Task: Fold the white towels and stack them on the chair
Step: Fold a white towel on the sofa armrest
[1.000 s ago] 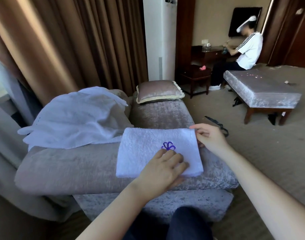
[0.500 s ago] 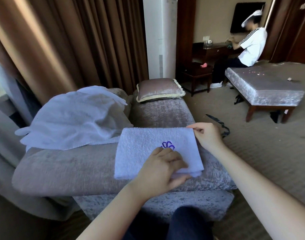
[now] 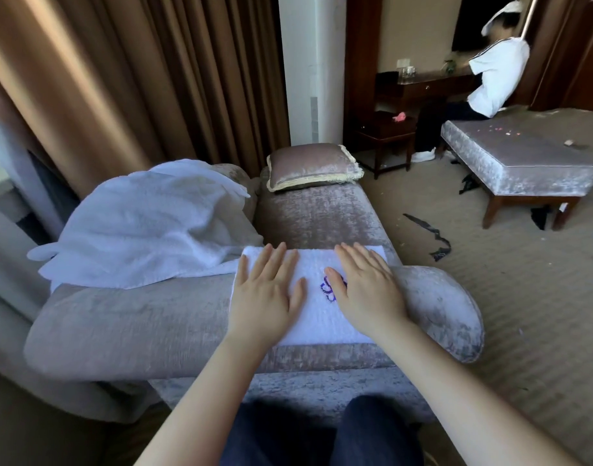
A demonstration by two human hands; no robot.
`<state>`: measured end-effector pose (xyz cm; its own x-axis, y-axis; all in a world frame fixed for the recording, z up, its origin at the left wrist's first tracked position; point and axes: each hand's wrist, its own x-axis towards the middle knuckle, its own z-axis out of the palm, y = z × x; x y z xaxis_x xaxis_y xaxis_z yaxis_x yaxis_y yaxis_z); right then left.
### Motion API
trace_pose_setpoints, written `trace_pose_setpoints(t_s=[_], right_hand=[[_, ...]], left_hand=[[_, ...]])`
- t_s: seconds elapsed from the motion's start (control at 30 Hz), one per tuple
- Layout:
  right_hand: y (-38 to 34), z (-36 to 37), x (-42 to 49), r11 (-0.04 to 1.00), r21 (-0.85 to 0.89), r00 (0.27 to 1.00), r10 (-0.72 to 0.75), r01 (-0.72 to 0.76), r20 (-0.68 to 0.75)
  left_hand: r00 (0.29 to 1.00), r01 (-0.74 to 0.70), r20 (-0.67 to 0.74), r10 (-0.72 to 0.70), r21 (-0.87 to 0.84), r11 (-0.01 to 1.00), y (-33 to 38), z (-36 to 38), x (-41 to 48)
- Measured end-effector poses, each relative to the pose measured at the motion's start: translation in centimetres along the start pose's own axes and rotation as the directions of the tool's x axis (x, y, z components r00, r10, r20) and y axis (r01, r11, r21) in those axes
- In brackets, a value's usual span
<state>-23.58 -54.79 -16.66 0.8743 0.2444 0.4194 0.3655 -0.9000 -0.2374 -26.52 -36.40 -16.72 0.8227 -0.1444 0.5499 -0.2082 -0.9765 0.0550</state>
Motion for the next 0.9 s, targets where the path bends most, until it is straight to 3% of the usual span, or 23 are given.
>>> trace_pose_setpoints(t_s=[0.17,0.23,0.3,0.37,0.4,0.47,0.53,0.6,0.7,0.83,0.9], right_hand=[[-0.4,0.3,0.0,1.000,-0.007,1.000,-0.010,0.010,-0.002],[-0.1,-0.1,0.1,0.989,0.142,0.999,-0.033,0.037,-0.030],[0.5,-1.1,-0.3,0.925,0.380,0.994,0.040,0.000,-0.098],[1.5,-1.7,-1.4,0.862,0.497,0.955,0.225,-0.101,-0.195],[2.0,-1.8,-2.2,0.826,0.531,0.926,0.331,-0.190,-0.182],[2.6,-2.3,-3.7,0.719,0.593,0.879,0.475,-0.362,-0.039],[2.8,-2.5,-4.9,0.645,0.622,0.860,0.503,-0.444,0.092],[3.1,-2.3,-5.4,0.661,0.594,0.862,0.493,-0.458,0.116],[3.1,-2.8,-5.4,0.653,0.593,0.860,0.489,-0.471,0.144],[3.3,-3.0,-5.8,0.458,0.709,0.800,0.544,-0.536,0.254],[3.4,-2.9,-6.6,0.397,0.762,0.803,0.537,-0.511,0.259]], left_hand=[[1.000,0.027,0.009,-0.027,0.007,1.000,0.3,0.2,0.0],[0.999,0.023,0.026,-0.023,-0.008,1.000,0.4,-0.1,0.1],[0.999,0.024,0.034,-0.020,-0.145,0.989,0.1,-0.6,0.1],[0.996,0.089,0.046,-0.077,-0.436,0.896,-0.9,-1.5,-0.2],[0.990,0.129,0.020,-0.140,-0.537,0.834,-1.5,-2.0,-0.6],[0.943,0.255,-0.030,-0.331,-0.576,0.777,-2.5,-2.8,-1.6],[0.853,0.462,0.063,-0.518,-0.551,0.695,-3.0,-3.5,-2.5],[0.771,0.597,0.218,-0.599,-0.575,0.559,-3.3,-3.5,-2.9],[0.771,0.612,0.319,-0.551,-0.609,0.505,-3.8,-4.0,-2.7],[0.777,0.613,0.399,-0.487,-0.653,0.444,-3.5,-5.1,-3.3],[0.771,0.619,0.437,-0.463,-0.685,0.384,-3.2,-5.5,-3.8]])
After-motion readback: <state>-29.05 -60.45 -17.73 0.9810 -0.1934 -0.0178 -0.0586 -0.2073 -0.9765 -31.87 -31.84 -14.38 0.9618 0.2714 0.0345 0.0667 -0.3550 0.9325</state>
